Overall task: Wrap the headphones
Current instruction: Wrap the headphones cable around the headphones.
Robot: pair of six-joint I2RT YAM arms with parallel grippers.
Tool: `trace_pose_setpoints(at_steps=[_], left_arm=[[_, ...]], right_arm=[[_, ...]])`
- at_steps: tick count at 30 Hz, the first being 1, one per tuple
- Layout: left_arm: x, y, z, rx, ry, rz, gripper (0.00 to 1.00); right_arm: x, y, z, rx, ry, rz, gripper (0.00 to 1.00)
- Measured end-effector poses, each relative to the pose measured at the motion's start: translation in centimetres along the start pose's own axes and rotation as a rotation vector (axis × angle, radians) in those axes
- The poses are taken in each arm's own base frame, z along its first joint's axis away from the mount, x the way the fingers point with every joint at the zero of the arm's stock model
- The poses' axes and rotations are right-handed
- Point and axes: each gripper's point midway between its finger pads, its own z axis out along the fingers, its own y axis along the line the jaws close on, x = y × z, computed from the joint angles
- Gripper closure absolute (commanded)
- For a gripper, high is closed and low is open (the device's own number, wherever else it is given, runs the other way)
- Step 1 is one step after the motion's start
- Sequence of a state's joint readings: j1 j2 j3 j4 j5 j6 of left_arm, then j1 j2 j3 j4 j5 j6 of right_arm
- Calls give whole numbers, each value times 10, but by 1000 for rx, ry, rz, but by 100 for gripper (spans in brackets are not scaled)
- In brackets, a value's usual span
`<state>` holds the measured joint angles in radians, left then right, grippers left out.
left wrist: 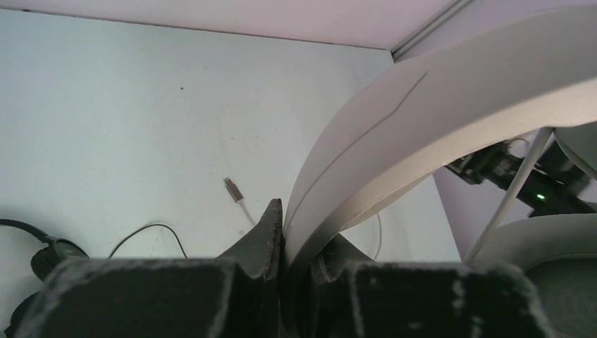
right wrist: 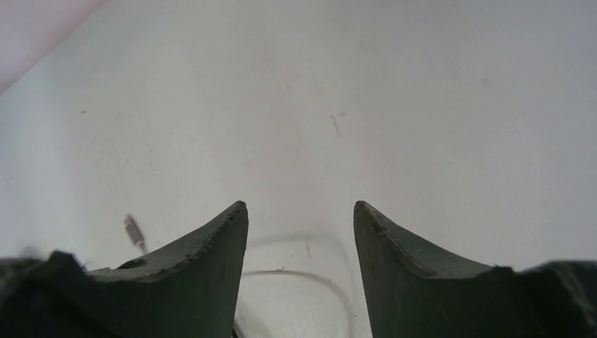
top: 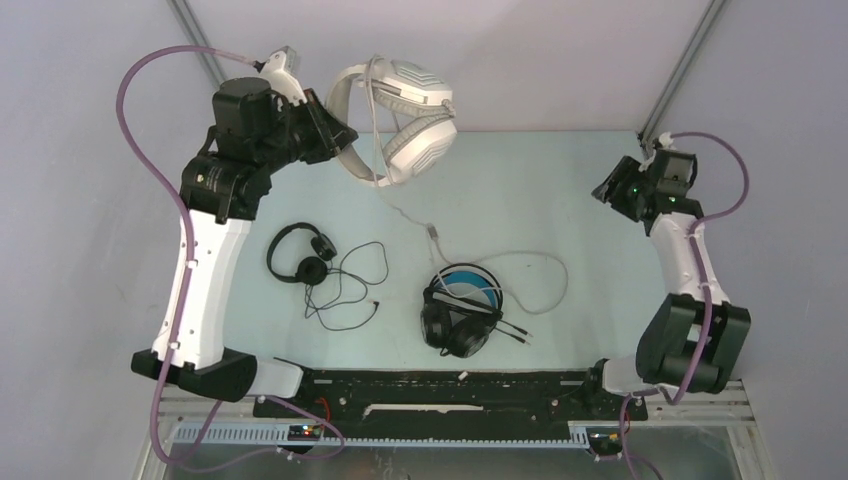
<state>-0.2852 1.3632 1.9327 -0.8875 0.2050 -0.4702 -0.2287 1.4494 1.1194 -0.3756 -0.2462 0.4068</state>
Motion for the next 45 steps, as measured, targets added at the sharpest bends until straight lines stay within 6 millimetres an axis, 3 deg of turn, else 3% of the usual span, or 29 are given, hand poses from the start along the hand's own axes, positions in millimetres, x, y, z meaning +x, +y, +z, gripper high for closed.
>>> trace_pose_setpoints(at_steps=[3,5,7,10,13,17,21,25,33,38,45], left_arm=[[-1,4,3,-21,-4,-2,100],[-1,5,4,-22,-4,-5,100],[-1,4,4,-20,-3,-12,100],[-1,3,6,-15,-2,-21,100],[0,2,7,-9,1,-29,100],[1,-2,6,11,12,-37,100],[3,-7,8,41,16,-52,100],[9,-10,12,71,30,-73,100],[10,-18,11,111,36,-93,100],[7,-22,7,128,25,-97,100],[3,-30,-3,157,9,-96,100]], right_arm=[[-17,25,-26,-83,-54,-58,35],[-18,53,-40,-195,-85,-110,33],[-12,95,-53,-358,-134,-204,32],[25,169,-81,-656,-165,-380,28],[70,229,-113,-921,-189,-565,28],[111,279,-157,-1202,-221,-728,25],[141,310,-195,-1414,-293,-857,25],[165,327,-207,-1529,-320,-928,25],[204,337,-175,-1517,-317,-1017,26],[230,327,-144,-1463,-279,-1038,28],[258,305,-109,-1374,-235,-986,42]])
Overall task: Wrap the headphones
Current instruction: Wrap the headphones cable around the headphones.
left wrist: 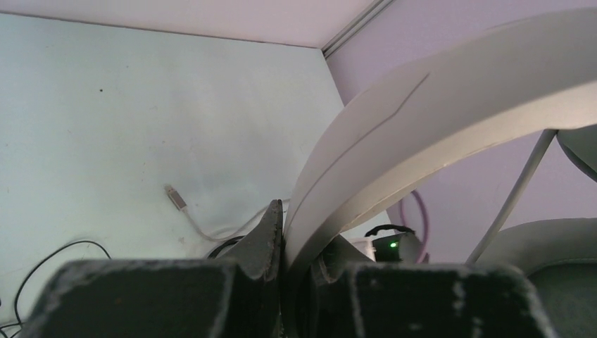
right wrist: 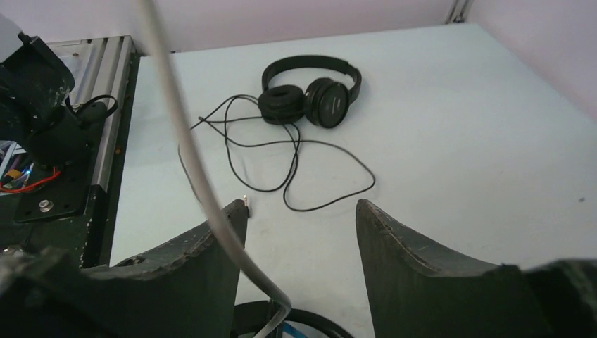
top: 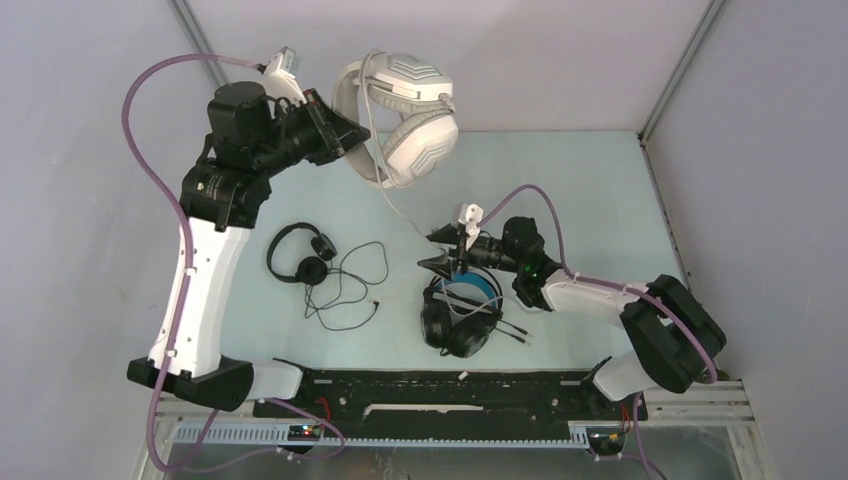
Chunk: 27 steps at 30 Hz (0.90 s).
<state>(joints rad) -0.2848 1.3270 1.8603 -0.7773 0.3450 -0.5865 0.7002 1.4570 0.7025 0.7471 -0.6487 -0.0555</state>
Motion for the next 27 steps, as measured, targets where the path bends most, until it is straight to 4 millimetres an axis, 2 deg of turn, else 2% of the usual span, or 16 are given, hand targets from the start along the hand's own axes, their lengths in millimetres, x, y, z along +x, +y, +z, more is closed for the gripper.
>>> trace_pose_setpoints(at_steps=[4,5,6,7,9,10,14,17,19,23,27], left_arm=[[0,-6,-3,29,-9,-6,100],[1,-7,-3,38,-8,-7,100],[1,-7,-3,41,-7,-8,100],[2,-8,-3,46,-4,-7,100],[2,-8,-3,47,-4,-6,100],[3,-7,-3,46,-2,-5,100],[7,-4,-8,22,27,27,100],[0,-5,-16,3,16,95,100],[-5,-5,-22,-5,-5,133,100],[-5,-8,-27,4,-9,148,100],[-4,-5,-27,-6,-5,152,100]], right_arm=[[23,5,3,8,-6,84,45],[27,5,5,10,-12,106,48],[30,5,7,10,-18,126,59],[31,4,9,11,-28,139,76],[32,2,12,15,-47,156,95],[32,1,12,23,-53,167,100],[29,-14,0,92,-101,210,100],[29,-34,-15,147,-118,224,100],[22,-42,-22,168,-138,214,100],[6,-47,-29,171,-173,182,100],[6,-53,-35,192,-174,180,100]])
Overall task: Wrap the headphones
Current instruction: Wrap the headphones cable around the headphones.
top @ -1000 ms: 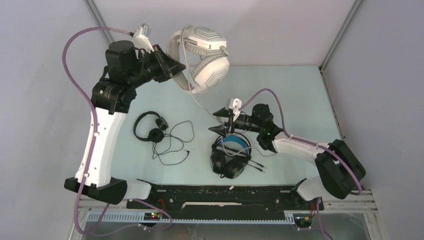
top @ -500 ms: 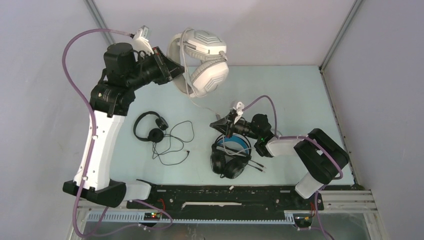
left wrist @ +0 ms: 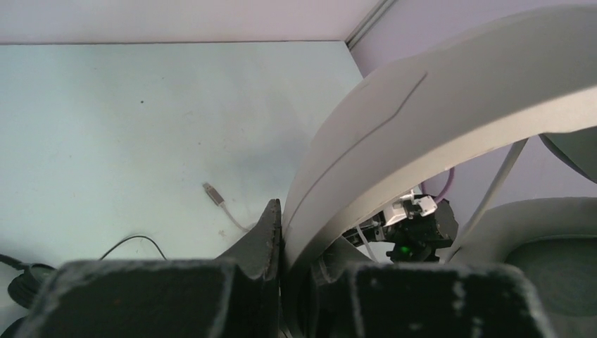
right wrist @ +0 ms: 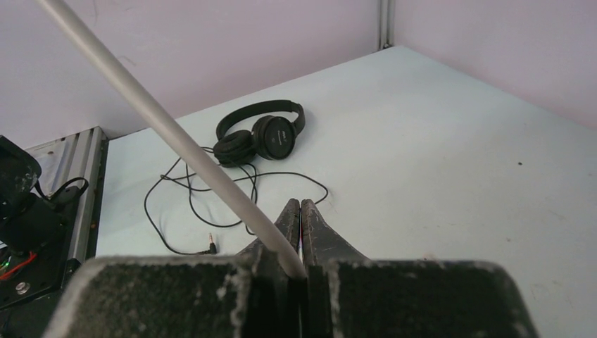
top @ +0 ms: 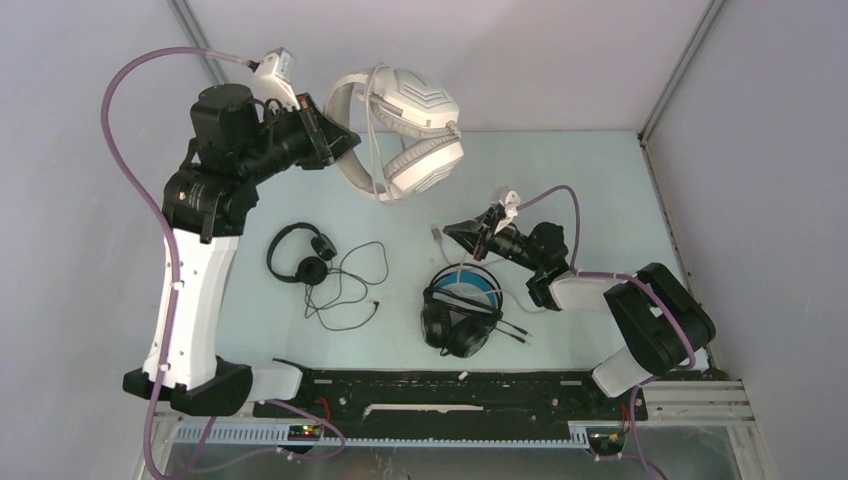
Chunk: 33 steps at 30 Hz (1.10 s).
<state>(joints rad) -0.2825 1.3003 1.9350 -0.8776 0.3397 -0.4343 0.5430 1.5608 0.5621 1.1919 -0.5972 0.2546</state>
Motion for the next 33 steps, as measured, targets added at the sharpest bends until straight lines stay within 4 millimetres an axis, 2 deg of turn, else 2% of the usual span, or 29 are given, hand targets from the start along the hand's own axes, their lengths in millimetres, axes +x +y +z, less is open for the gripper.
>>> trace_pose_setpoints(at_steps=[3,7,11,16,19,25,29,33], left_arm=[[-1,7,0,-35,-8,-1,100],[-10,26,-1,-129,-54,-13,100],[-19,39,-9,-179,-115,-45,100],[-23,34,-16,-163,-141,-56,100],[-21,29,-12,-120,-135,-59,100],[6,13,6,43,-39,-73,100],[32,5,9,92,48,6,100],[55,-9,10,152,120,119,100]], right_arm=[[2,-3,-5,22,2,1,100],[4,-5,-10,36,5,0,100],[7,-6,-12,41,14,4,100],[4,-3,-11,30,5,-7,100],[2,-3,-11,28,-3,-12,100],[0,-12,-14,51,-4,-9,100],[-9,-36,-21,107,-17,5,100],[-29,-59,-19,140,-16,16,100]])
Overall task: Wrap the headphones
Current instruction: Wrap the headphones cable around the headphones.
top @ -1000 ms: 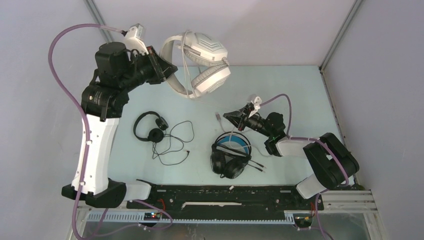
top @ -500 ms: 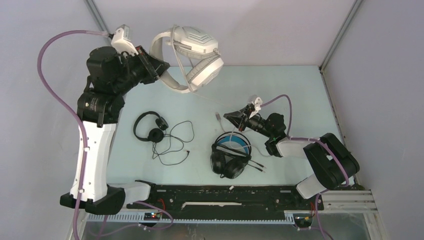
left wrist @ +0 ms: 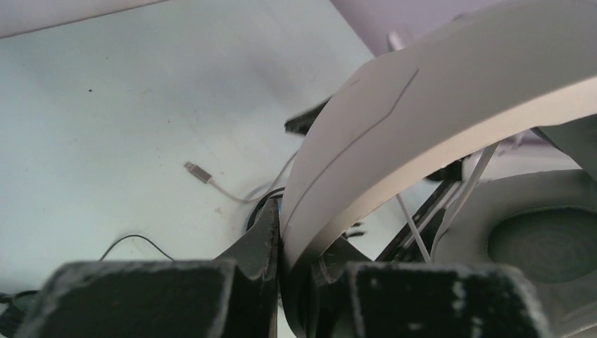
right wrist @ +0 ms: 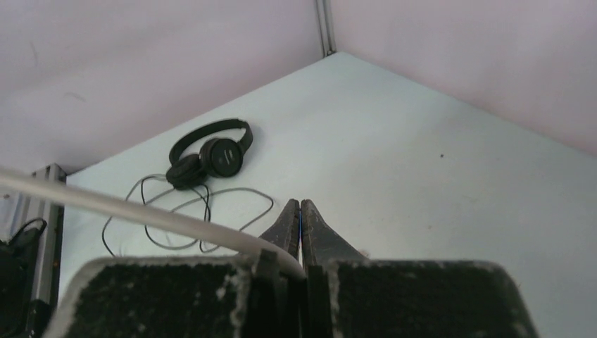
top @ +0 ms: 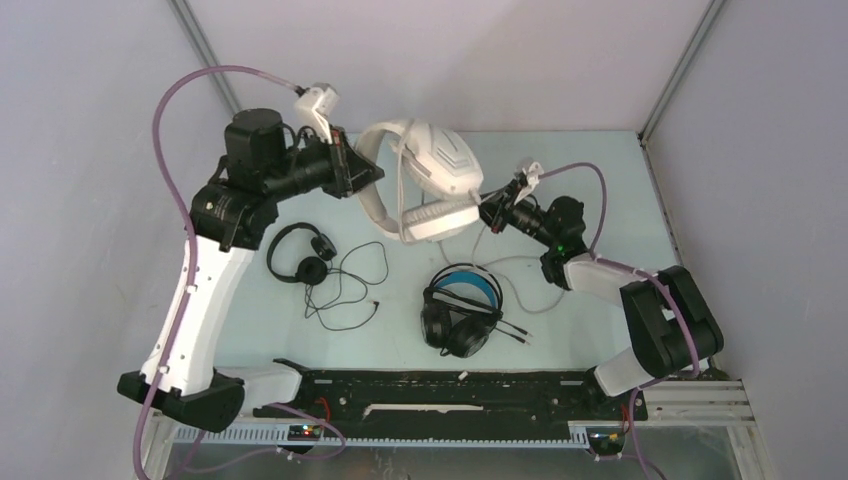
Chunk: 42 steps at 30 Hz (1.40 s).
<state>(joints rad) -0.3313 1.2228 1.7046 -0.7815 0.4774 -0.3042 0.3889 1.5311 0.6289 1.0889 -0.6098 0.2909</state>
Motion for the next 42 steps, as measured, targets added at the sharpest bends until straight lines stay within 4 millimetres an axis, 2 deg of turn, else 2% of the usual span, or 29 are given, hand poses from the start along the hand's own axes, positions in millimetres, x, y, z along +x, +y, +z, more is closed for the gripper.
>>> trace_pose_setpoints(at_steps=[3,7,14,18,26,33,38,42], left_arm=[[18,-4,7,25,53,78,100],[43,2,16,13,123,185,100],[56,0,23,-19,150,389,100],[63,8,26,-74,172,491,100],[64,19,28,-169,197,703,100],[79,33,45,-166,210,879,100],[67,36,50,-199,171,964,100],[59,36,50,-219,149,999,100]], right_arm=[[-18,-9,7,8,34,30,100],[-46,-14,8,32,85,75,100],[-49,-3,-4,46,257,204,100],[-53,9,-11,40,351,271,100],[-60,38,-30,20,476,425,100],[-74,68,-45,-41,496,563,100],[-93,89,-53,-104,483,657,100],[-107,98,-50,-163,456,734,100]])
